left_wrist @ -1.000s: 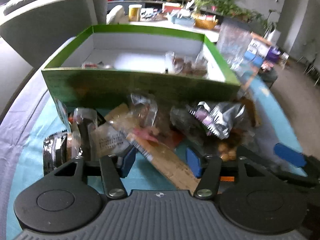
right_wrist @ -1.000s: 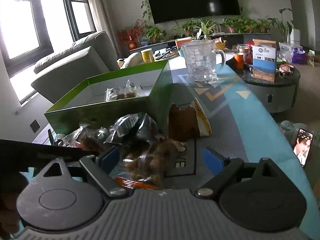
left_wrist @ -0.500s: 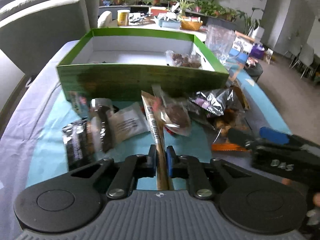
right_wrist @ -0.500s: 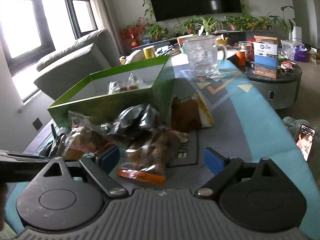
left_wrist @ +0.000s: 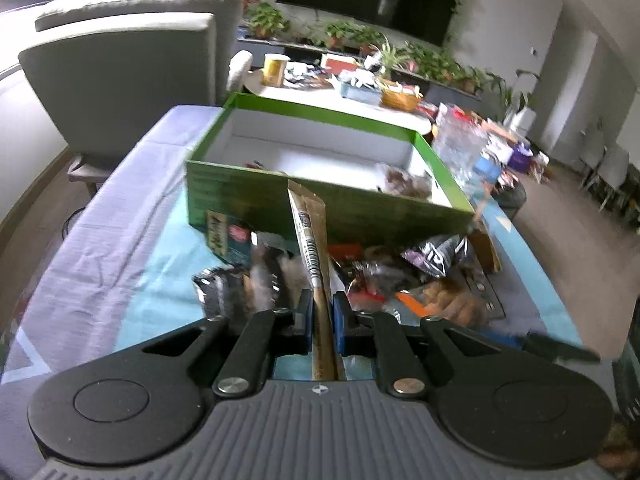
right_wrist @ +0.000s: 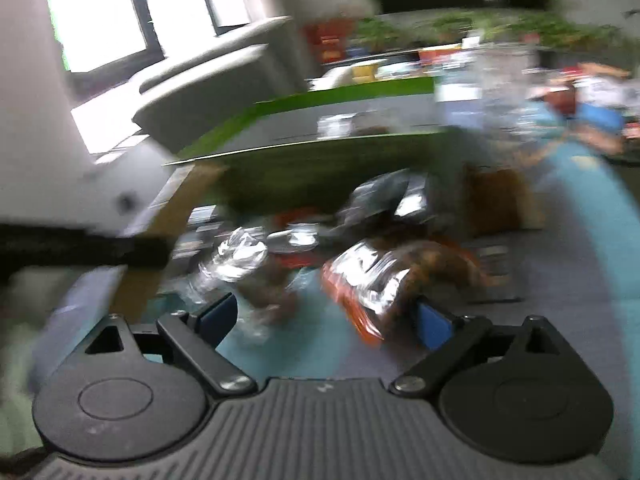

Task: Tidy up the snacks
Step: 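Grasp the clear bag of brown cookies with orange edge using the right tool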

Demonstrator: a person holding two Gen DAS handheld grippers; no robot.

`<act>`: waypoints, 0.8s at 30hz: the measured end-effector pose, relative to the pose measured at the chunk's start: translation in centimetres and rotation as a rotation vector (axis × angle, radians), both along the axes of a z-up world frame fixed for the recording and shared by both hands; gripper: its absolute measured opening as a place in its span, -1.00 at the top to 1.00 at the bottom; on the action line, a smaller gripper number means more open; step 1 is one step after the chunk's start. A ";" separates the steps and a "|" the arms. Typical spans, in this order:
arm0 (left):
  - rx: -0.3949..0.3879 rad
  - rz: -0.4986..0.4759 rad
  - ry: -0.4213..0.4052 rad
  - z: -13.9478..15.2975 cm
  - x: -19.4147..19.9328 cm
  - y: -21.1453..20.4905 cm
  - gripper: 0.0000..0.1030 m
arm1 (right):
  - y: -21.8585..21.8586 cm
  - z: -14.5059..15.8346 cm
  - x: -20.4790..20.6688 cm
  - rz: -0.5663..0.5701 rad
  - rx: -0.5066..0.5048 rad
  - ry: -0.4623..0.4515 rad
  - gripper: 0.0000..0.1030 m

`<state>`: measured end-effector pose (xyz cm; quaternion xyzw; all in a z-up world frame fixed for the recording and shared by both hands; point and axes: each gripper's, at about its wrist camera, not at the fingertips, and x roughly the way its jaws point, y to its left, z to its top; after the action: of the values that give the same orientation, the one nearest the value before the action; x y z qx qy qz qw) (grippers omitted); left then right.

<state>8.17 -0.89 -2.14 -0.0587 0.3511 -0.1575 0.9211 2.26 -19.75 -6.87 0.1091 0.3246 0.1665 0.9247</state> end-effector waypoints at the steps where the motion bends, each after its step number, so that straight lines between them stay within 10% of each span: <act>1: -0.005 0.010 -0.007 0.2 0.0 0.4 0.82 | 0.0 0.2 -0.4 0.056 0.032 -0.002 -0.32; 9: -0.032 0.044 -0.024 0.7 0.0 1.9 0.82 | -2.3 1.6 -1.4 -0.101 -0.061 -0.071 -0.32; 24: -0.029 0.047 -0.019 0.4 0.0 2.1 0.82 | 0.4 -0.9 1.1 -0.031 -0.257 -0.030 -0.32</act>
<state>8.17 1.19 -1.77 -0.0790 0.3385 -0.1413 0.9269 3.37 -19.33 -7.72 -0.0079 0.3276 0.1111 0.9382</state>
